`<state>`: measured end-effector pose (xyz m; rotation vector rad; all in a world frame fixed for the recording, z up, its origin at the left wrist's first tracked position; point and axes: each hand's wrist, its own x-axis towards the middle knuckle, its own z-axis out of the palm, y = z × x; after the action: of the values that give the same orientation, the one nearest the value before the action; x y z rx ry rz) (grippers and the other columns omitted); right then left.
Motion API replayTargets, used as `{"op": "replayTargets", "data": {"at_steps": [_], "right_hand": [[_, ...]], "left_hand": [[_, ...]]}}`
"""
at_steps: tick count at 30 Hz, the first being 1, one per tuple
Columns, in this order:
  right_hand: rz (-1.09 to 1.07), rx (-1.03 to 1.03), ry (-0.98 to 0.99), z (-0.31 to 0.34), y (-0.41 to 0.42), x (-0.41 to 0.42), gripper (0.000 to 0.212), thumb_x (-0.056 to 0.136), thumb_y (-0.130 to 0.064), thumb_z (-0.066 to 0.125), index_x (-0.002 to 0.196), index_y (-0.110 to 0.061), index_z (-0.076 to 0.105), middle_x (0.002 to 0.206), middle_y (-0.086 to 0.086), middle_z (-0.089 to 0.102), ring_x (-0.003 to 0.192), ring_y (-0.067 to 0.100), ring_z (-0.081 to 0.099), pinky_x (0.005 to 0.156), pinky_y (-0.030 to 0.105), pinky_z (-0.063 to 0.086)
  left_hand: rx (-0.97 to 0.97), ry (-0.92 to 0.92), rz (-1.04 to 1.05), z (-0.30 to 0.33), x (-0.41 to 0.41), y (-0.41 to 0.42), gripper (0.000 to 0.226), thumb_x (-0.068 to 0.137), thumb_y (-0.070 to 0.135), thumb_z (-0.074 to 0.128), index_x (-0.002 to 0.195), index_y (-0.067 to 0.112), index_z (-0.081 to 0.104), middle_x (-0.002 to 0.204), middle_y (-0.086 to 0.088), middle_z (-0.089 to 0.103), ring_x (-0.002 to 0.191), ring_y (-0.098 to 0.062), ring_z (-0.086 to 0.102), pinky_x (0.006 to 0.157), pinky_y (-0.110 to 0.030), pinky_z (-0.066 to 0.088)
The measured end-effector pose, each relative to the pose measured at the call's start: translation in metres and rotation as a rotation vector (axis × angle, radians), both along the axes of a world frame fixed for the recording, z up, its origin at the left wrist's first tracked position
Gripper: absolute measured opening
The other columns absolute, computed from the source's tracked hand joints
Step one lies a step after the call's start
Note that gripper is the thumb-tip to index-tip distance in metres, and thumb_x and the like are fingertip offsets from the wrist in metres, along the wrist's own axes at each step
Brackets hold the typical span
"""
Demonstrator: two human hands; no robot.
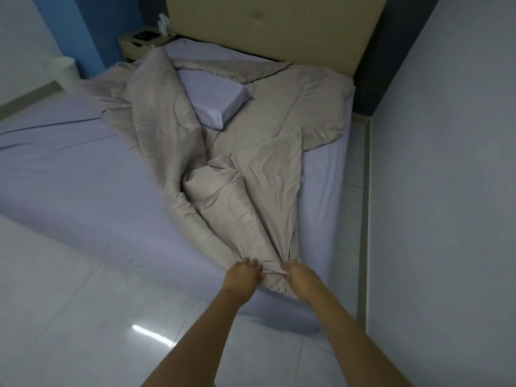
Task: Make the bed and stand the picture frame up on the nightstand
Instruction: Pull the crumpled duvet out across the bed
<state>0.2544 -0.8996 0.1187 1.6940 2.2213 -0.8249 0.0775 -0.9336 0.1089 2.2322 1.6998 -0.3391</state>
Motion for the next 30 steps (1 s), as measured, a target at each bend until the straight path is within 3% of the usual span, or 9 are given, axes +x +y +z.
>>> {"op": "replayTargets", "data": {"at_steps": [3,8,14,18,20,23,28,30], "right_hand": [[0.032,-0.013,0.006,-0.009,-0.038,0.005,0.04,0.099,-0.018,0.039,0.137,-0.008,0.048,0.151,0.016,0.034,0.131,0.031,0.046,0.108,0.037,0.039],[-0.02,0.013,0.002,-0.016,-0.101,0.0,0.034,0.097,-0.011,0.038,0.123,-0.003,0.058,0.131,0.017,0.051,0.112,0.03,0.059,0.092,0.034,0.048],[-0.096,0.019,0.018,-0.007,-0.159,-0.024,0.032,0.098,-0.008,0.036,0.119,0.001,0.059,0.129,0.018,0.052,0.112,0.029,0.058,0.088,0.032,0.047],[-0.132,-0.025,0.017,-0.006,-0.199,-0.051,0.029,0.098,-0.007,0.037,0.104,0.003,0.064,0.124,0.021,0.056,0.108,0.031,0.061,0.071,0.028,0.036],[-0.156,-0.035,0.013,-0.008,-0.217,-0.065,0.028,0.098,-0.007,0.037,0.091,0.002,0.062,0.123,0.022,0.057,0.109,0.032,0.061,0.072,0.027,0.036],[-0.161,-0.025,0.005,-0.007,-0.241,-0.083,0.032,0.1,-0.007,0.035,0.116,0.004,0.06,0.128,0.021,0.054,0.116,0.03,0.057,0.088,0.033,0.046],[-0.121,-0.034,-0.056,0.001,-0.261,-0.102,0.035,0.101,-0.008,0.031,0.127,0.0,0.053,0.135,0.019,0.048,0.131,0.026,0.042,0.099,0.033,0.042],[-0.125,-0.111,-0.099,0.003,-0.262,-0.106,0.03,0.101,-0.009,0.032,0.114,-0.006,0.059,0.127,0.018,0.054,0.129,0.027,0.045,0.096,0.033,0.043]], "left_hand": [[0.003,0.085,-0.072,-0.003,0.005,-0.033,0.037,0.097,0.009,0.034,0.13,0.01,0.051,0.136,-0.011,0.046,0.127,-0.03,0.044,0.1,-0.038,0.038],[0.013,0.169,-0.183,0.001,0.002,-0.077,0.037,0.098,0.008,0.035,0.131,0.011,0.051,0.138,-0.01,0.045,0.129,-0.029,0.042,0.103,-0.038,0.034],[0.012,0.237,-0.272,0.01,-0.018,-0.124,0.038,0.099,0.01,0.032,0.133,0.014,0.049,0.138,-0.008,0.046,0.127,-0.029,0.043,0.102,-0.037,0.036],[0.015,0.251,-0.31,0.008,-0.042,-0.156,0.037,0.099,0.01,0.033,0.131,0.014,0.051,0.136,-0.009,0.048,0.124,-0.028,0.046,0.101,-0.038,0.038],[0.011,0.251,-0.308,0.007,-0.054,-0.172,0.036,0.098,0.009,0.034,0.128,0.014,0.053,0.134,-0.008,0.05,0.123,-0.028,0.048,0.101,-0.038,0.038],[0.0,0.234,-0.304,0.002,-0.071,-0.194,0.036,0.098,0.008,0.034,0.128,0.014,0.052,0.133,-0.008,0.05,0.122,-0.029,0.048,0.1,-0.039,0.039],[-0.073,0.172,-0.193,-0.006,-0.092,-0.218,0.04,0.096,0.007,0.038,0.135,0.011,0.048,0.133,-0.01,0.051,0.121,-0.03,0.052,0.099,-0.04,0.044],[-0.107,0.12,-0.119,-0.005,-0.096,-0.223,0.038,0.098,0.011,0.038,0.134,0.01,0.05,0.132,-0.011,0.054,0.12,-0.03,0.055,0.098,-0.04,0.046]]}}
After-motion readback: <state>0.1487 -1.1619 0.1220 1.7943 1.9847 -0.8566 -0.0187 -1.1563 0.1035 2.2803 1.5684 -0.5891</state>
